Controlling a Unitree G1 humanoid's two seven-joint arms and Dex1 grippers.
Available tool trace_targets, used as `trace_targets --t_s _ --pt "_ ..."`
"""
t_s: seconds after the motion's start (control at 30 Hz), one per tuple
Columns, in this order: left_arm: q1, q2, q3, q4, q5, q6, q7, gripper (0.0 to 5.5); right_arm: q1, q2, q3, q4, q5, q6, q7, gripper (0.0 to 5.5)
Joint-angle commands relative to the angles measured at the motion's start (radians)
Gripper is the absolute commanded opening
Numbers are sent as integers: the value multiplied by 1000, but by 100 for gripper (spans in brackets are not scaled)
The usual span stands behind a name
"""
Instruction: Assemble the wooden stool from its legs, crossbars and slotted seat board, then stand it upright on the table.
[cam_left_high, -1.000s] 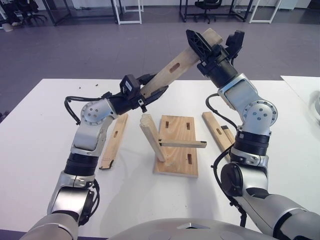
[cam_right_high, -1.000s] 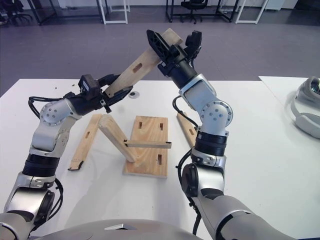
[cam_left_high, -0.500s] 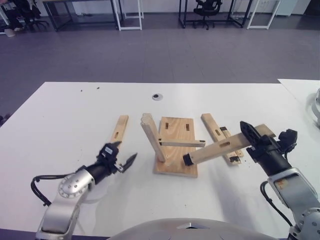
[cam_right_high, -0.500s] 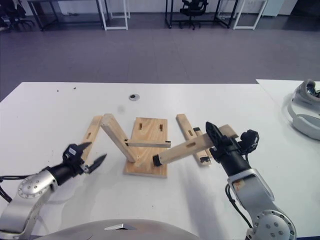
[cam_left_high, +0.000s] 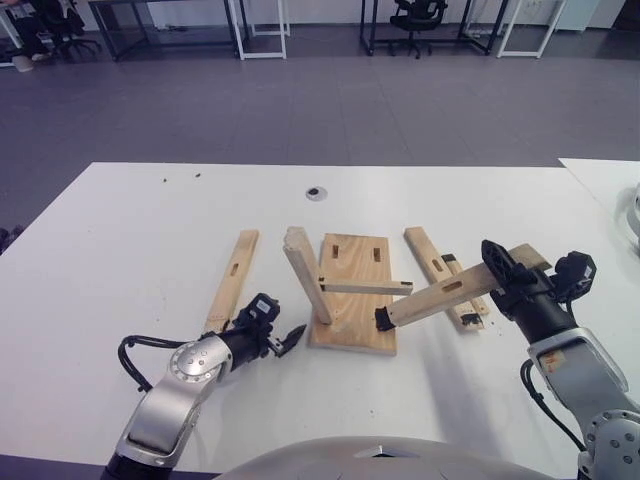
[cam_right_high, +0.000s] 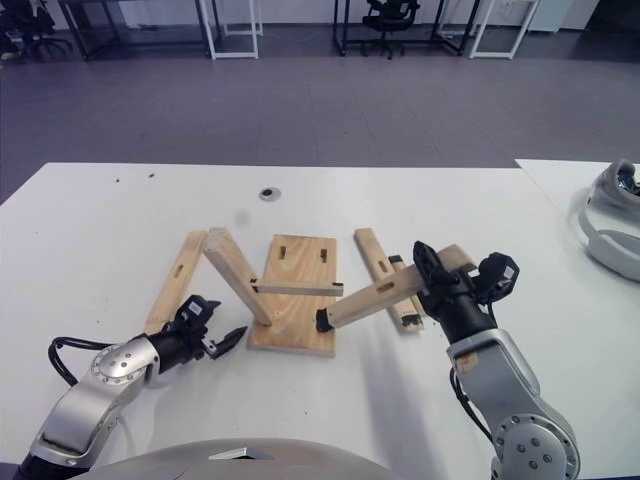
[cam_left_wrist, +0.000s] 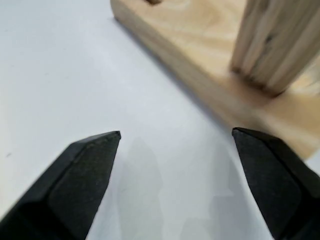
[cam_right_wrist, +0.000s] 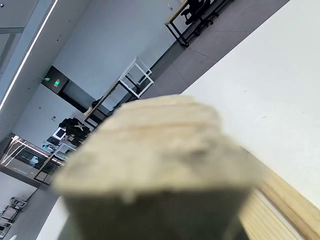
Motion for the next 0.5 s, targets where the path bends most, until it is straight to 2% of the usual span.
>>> trace_targets --t_s 0.03,0.23,0.33,0.43,0.5 --pt "-37 -45 7 -66 -95 79 -7 413 -44 -131 86 -46 -186 63 -4 101" --pt "-89 -123 21 -123 -216 153 22 413 -182 -275 233 -74 -398 139 22 101" --pt "-114 -145 33 -166 -288 184 22 413 -160 -266 301 -75 -472 164 23 102" --pt "-139 -166 27 -207 -343 213 37 413 -140 -237 316 -38 -482 203 4 104" --pt "-155 -158 18 -215 -339 220 57 413 -128 -265 338 -32 -494 238 26 106"
